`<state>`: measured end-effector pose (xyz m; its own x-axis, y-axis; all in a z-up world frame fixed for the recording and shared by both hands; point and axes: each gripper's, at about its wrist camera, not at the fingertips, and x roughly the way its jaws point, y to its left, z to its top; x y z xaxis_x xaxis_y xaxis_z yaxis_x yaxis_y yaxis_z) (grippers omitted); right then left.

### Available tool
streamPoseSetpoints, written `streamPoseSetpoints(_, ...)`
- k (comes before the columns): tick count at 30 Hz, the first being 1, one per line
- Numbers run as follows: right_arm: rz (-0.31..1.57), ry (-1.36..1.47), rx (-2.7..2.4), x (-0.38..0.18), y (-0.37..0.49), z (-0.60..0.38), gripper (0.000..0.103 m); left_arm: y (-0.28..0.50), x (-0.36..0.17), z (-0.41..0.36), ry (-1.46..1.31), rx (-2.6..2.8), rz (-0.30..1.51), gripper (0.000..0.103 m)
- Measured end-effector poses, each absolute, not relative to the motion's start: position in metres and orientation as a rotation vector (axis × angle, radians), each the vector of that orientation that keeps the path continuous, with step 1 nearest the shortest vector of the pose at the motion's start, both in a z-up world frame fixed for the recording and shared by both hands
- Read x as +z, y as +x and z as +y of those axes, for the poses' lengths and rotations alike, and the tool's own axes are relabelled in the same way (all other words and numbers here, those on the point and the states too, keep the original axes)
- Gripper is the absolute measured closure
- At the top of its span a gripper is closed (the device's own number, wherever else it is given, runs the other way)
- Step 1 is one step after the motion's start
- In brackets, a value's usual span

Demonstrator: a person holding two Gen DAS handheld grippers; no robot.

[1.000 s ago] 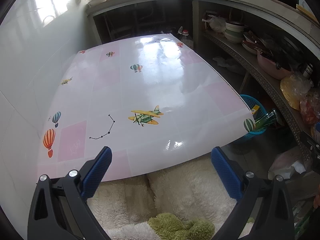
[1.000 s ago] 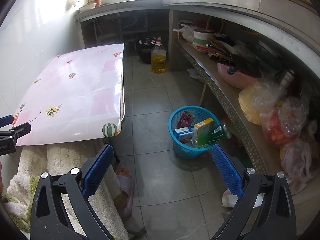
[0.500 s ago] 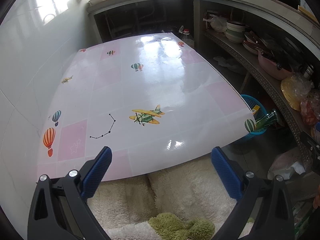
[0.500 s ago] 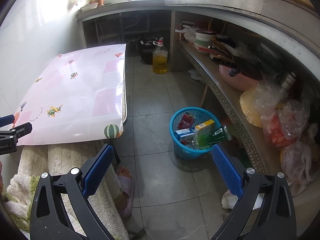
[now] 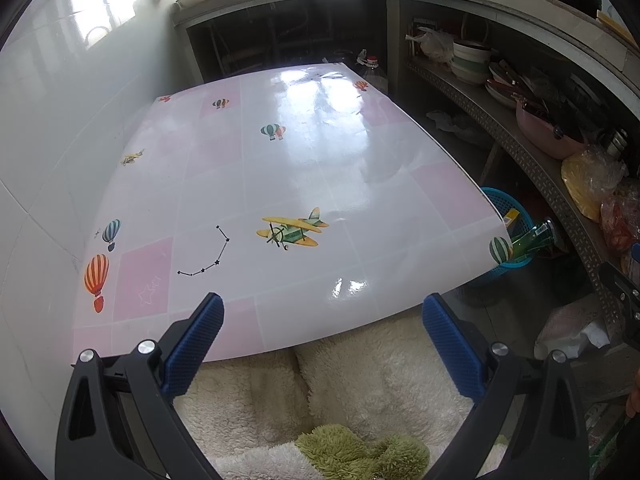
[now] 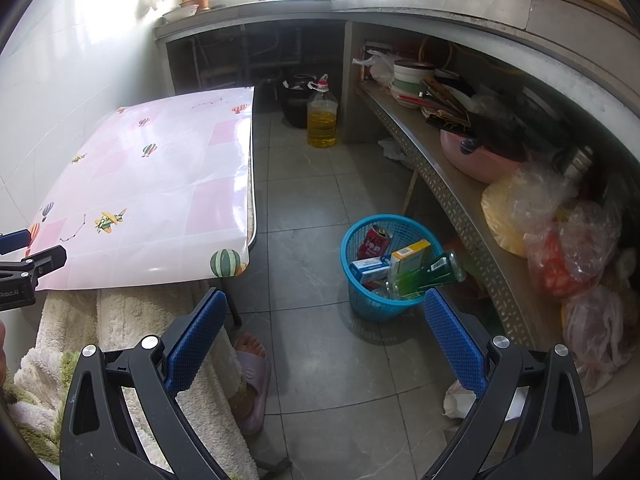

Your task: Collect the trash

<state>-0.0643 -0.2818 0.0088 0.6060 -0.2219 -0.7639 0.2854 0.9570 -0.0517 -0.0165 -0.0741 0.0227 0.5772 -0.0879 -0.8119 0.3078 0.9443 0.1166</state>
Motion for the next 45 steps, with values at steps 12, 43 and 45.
streamPoseSetpoints(12, 0.872, 0.08, -0.293, 0.0088, -0.0642, -0.2815, 0.008, -0.0158, 0.0222, -0.0739, 0.257, -0.234, 0.931, 0.006)
streamPoseSetpoints(43, 0.875, 0.075, -0.285, 0.0068, -0.0616, -0.2832, 0.008, -0.0146, 0.0179, -0.0721, 0.255, -0.235, 0.943, 0.006)
streamPoseSetpoints(45, 0.875, 0.076, -0.285, 0.007, -0.0617, -0.2832, 0.008, -0.0144, 0.0179, -0.0721, 0.256, -0.236, 0.944, 0.006)
